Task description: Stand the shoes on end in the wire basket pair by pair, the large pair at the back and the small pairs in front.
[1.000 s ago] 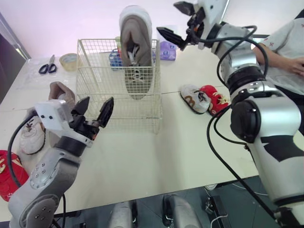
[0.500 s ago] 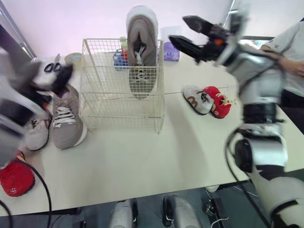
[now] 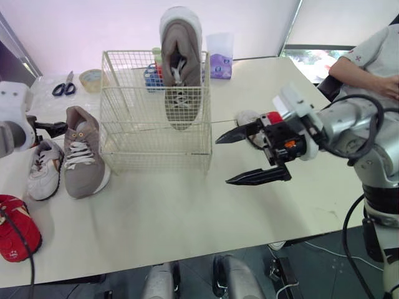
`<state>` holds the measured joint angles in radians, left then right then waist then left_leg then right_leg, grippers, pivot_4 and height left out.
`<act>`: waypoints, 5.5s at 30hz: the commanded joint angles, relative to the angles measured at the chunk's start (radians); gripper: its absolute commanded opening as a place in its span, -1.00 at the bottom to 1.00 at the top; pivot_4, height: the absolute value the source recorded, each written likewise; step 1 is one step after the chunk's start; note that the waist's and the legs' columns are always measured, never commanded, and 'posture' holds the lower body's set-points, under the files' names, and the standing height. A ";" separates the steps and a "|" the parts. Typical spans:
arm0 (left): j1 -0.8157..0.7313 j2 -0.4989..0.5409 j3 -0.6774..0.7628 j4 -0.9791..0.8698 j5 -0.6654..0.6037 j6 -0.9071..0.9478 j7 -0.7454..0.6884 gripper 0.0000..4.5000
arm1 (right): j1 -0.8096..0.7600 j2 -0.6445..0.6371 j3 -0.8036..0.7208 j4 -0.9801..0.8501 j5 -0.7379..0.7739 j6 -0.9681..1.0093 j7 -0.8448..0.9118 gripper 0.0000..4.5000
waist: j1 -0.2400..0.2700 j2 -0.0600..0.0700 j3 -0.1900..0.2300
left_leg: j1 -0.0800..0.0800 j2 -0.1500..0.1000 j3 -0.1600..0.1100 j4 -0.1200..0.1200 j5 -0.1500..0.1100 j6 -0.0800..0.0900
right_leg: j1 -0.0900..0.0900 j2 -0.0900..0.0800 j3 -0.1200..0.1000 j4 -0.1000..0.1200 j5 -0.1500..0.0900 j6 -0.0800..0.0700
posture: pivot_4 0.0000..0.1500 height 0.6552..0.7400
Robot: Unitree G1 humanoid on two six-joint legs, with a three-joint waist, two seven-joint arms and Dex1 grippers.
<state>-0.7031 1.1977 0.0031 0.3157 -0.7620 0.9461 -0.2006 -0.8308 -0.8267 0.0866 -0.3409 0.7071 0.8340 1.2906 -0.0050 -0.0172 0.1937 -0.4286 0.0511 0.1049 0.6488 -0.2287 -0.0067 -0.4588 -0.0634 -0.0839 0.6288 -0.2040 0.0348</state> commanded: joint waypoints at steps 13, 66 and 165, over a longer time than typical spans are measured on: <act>-0.271 -0.263 -0.050 0.538 0.434 -0.108 -0.241 0.11 | 0.049 -0.031 -0.083 -0.053 0.018 -0.020 -0.110 1.00 | 0.017 -0.003 0.000 | 0.000 0.000 0.000 0.005 0.000 0.001 | 0.001 0.000 0.000 0.002 -0.001 0.001 | 1.00 1.00; -0.739 -0.828 0.267 0.600 0.549 -1.477 -0.018 -0.99 | 0.066 -0.089 -0.528 -0.073 0.489 0.274 -0.616 1.00 | 0.042 -0.013 0.002 | -0.014 0.001 0.000 0.019 0.004 0.013 | -0.003 0.000 0.000 -0.004 0.018 0.006 | 1.00 1.00; 0.784 -0.177 0.762 -1.038 -0.273 -0.055 -0.528 1.00 | -0.373 0.342 0.488 0.609 -0.603 -0.320 0.024 -0.01 | -0.010 -0.006 0.000 | -0.015 0.014 0.008 0.013 0.002 0.000 | -0.013 0.003 -0.004 -0.012 0.024 -0.010 | 1.00 1.00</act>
<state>0.0902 1.0207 0.7685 -0.7014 -1.0436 0.9151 -0.7460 -1.1915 -0.4908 0.5845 0.2672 0.1296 0.5349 1.3203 -0.0147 -0.0230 0.1941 -0.4434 0.0653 0.1133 0.6618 -0.2263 -0.0064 -0.4713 -0.0597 -0.0878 0.6172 -0.1801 0.0247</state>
